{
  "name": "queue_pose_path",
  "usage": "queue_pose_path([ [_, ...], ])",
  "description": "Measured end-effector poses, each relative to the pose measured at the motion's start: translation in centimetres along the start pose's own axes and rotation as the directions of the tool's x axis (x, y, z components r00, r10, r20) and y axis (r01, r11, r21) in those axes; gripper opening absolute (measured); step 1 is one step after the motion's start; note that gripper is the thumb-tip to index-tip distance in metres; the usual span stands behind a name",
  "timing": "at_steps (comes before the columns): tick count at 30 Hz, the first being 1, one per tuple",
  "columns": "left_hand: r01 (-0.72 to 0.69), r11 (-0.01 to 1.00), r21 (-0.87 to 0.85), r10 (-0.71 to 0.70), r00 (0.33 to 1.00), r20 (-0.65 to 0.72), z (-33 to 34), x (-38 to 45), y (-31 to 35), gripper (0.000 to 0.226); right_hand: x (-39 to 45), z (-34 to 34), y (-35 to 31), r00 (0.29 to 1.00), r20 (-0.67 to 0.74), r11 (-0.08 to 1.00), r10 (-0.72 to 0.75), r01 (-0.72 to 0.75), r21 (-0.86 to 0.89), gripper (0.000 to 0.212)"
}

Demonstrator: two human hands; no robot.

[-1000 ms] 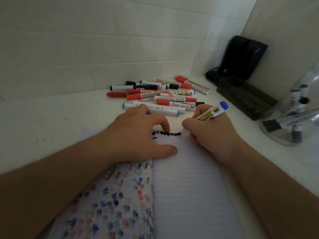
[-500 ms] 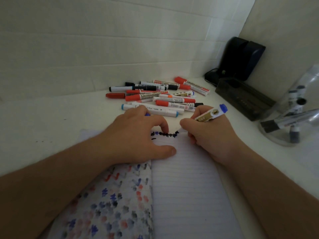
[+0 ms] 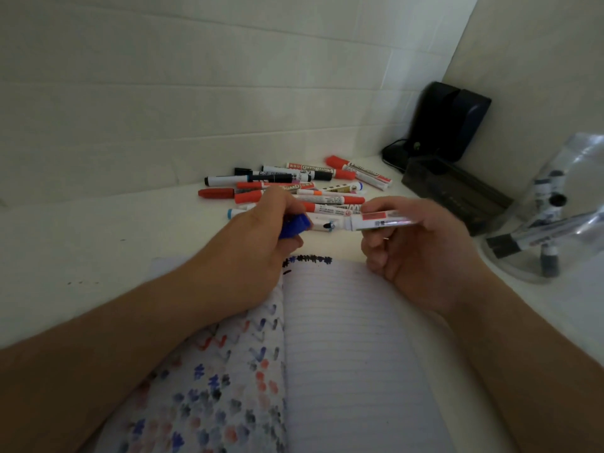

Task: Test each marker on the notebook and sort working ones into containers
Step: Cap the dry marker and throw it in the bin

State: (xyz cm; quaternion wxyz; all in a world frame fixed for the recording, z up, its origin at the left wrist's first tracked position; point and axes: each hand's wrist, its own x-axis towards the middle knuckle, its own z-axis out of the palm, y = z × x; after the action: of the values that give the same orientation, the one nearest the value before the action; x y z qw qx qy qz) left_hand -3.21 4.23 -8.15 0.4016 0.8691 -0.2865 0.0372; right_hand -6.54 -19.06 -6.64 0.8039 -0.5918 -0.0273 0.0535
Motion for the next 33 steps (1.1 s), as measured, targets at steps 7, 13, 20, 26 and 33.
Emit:
queue_pose_path([
  [7,-0.032,0.999,0.037,0.032,0.999,-0.007,0.2,0.0,-0.2,0.030,0.4,-0.1,0.6,0.998,0.057,0.999,-0.019,0.021,-0.033,0.044],
  [13,-0.087,0.996,0.023,0.087,0.996,-0.034,0.4,-0.1,-0.6,0.030,0.2,-0.2,0.5,0.999,0.034,0.998,0.033,-0.031,-0.055,0.040],
  [20,-0.138,0.985,0.101,0.145,0.987,-0.073,0.3,0.1,-0.9,0.032,0.2,0.7,0.6,0.999,-0.045,0.970,-0.003,-0.008,-0.244,0.005],
  [26,-0.132,0.990,-0.041,0.123,0.975,-0.184,-0.7,0.2,-0.4,0.025,-0.1,0.1,0.0,0.991,-0.111,0.913,-0.080,0.028,-0.406,0.009],
  [33,-0.137,0.990,-0.030,0.126,0.961,-0.247,-0.8,0.1,-0.4,0.029,-1.0,1.4,-0.5,0.997,-0.075,0.964,-0.034,0.013,-0.264,0.029],
])
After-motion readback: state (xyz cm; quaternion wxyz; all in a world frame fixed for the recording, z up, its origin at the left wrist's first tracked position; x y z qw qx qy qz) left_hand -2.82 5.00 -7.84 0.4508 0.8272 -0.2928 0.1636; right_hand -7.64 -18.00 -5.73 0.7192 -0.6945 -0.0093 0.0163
